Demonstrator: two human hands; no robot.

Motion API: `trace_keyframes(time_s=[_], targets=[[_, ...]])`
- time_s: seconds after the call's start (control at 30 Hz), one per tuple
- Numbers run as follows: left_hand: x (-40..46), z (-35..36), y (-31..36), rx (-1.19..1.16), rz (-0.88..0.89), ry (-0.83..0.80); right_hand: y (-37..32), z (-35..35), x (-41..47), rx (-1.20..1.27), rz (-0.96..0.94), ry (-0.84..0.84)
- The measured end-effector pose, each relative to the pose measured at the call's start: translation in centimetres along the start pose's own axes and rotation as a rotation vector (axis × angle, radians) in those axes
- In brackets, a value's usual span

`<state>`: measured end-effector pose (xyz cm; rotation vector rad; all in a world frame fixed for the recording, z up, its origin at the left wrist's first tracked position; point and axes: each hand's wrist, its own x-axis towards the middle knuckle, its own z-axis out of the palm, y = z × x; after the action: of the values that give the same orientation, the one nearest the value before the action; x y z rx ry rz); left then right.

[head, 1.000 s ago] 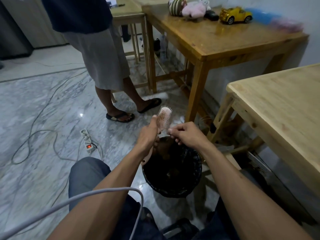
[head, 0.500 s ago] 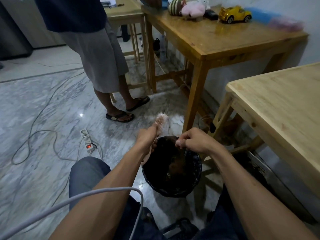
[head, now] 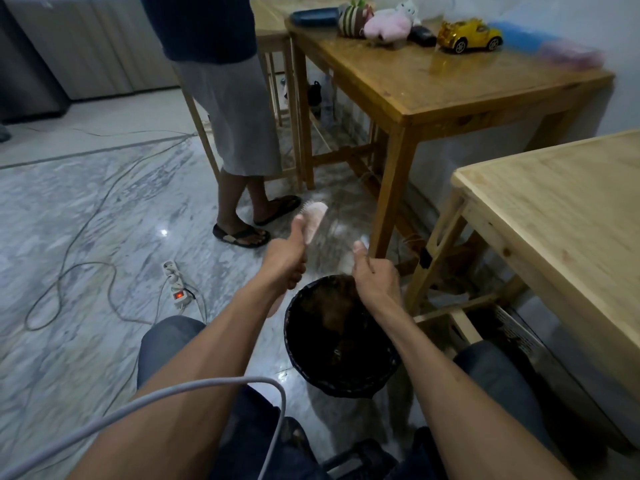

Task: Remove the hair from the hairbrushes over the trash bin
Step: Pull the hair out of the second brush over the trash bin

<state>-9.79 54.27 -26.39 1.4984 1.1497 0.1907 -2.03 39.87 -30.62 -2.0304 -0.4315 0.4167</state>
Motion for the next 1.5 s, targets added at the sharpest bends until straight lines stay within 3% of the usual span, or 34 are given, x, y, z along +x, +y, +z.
trace_keyframes(time_s=[0.1, 0.2, 0.33, 0.4, 0.47, 0.6, 0.7, 0.87, 1.1, 1.37, 1.5], targets=[[1.4, -2.2, -0.3, -0.015, -0.049, 0.059, 2.0, -1.2, -0.2, -0.005, -0.018, 0.030], [2.2, -3.4, -1.1, -0.018, -0.036, 0.114, 3.2, -2.4, -0.3, 0.012, 0.095, 0.063], [1.5, -2.0, -1.1, 0.189, 0.095, 0.027, 3.6, -2.3, -0.3, -0.178, 0.131, -0.296], [0.7, -0.8, -0.7, 0.294, 0.136, -0.032, 3.1, -1.7, -0.1, -0.243, 0.114, -0.398], [0.2, 0.2, -0.3, 0.392, 0.176, -0.070, 2.4, -1.2, 0.2, -0.123, 0.142, -0.382], [0.0, 1.7, 0.2, 0.471, 0.247, -0.101, 1.8, -0.9, 1.1, 0.365, 0.194, -0.450], [-0.5, 2.3, 0.7, 0.504, 0.279, -0.101, 1.7, -0.4, 0.9, 0.482, 0.139, -0.509], [-1.2, 1.7, 1.5, 0.394, 0.198, -0.135, 3.8, 0.4, 0.8, 0.141, -0.090, -0.217], [-2.6, 1.8, 0.2, 0.421, 0.187, -0.114, 4.0, 0.7, 0.5, -0.037, -0.094, -0.164], [-5.0, 1.5, -0.9, 0.519, 0.209, -0.076, 3.4, 2.2, 1.1, -0.308, 0.071, -0.135], [-7.3, -0.9, 3.5, 0.209, 0.301, -0.073, 7.4, 0.8, 0.1, -0.430, 0.405, -0.139]])
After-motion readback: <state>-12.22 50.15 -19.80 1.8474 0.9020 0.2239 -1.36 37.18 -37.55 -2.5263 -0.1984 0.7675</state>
